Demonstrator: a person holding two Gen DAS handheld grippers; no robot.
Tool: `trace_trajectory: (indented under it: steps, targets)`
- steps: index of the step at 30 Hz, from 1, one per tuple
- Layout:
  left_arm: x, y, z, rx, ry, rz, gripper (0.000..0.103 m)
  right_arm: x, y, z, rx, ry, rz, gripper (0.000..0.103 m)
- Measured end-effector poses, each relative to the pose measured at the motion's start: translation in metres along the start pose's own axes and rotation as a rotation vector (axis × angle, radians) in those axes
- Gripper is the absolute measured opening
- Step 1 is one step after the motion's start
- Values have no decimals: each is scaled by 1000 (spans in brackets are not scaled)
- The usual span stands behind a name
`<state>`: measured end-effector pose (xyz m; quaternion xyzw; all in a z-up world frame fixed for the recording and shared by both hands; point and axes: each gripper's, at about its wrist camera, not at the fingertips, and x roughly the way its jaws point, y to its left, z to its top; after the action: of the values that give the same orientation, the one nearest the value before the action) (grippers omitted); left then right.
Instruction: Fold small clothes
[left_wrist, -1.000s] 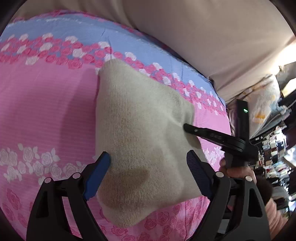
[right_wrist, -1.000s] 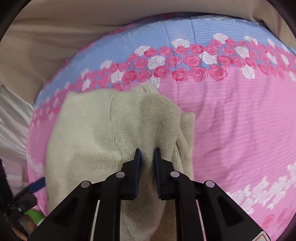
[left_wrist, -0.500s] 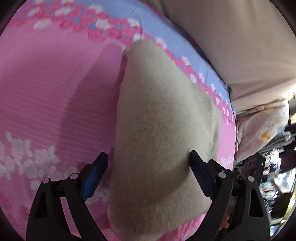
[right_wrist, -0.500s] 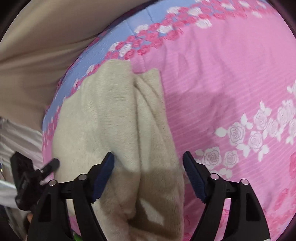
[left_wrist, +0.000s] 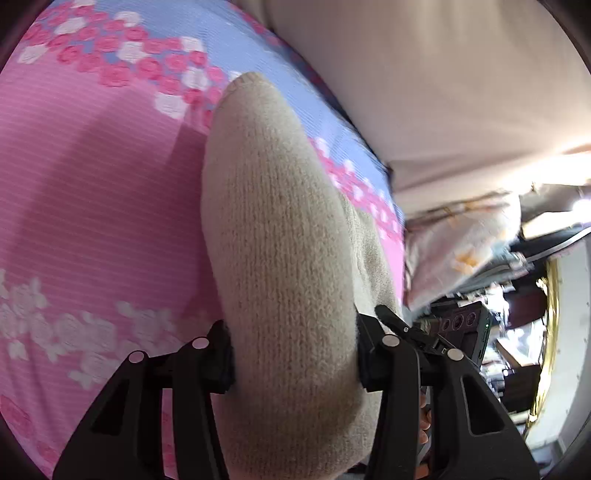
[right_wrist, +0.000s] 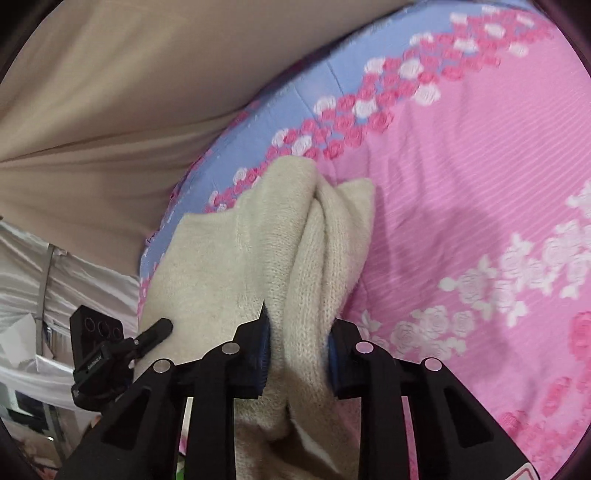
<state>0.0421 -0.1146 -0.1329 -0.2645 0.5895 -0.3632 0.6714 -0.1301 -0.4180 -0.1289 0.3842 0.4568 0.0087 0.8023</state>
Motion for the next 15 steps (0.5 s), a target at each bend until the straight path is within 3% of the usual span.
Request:
trace_trajectory:
  steps: [2,4,6,9,11,12,13,15]
  targets:
    - [18,4,-9,4,31,24,52,5,-16,-5,-11,29,-61,26]
    - [45,23,-18,-38,82,120,56,24,-34,-12,3,88,-141,32]
    - [57,36,-22,-68,59,176,71,35,-47,-19,32,78,-125,43]
    - [57,35,-27,-61,29,163,79,38,-54,-21,84,59,-115,61]
    - [61,32,-28,-51,37,175,85,44,-59,-25,126,76,-56,60]
    - [65,29,-27,-43,40,186,83,44,-61,-25,136,71,-41,54]
    - [66,23,-24,-28,52,180,70,42,-60,-23,140,61,-33,42]
    - [69,10,-21,8,61,201,57,29,-53,-20,130,35,-36,33]
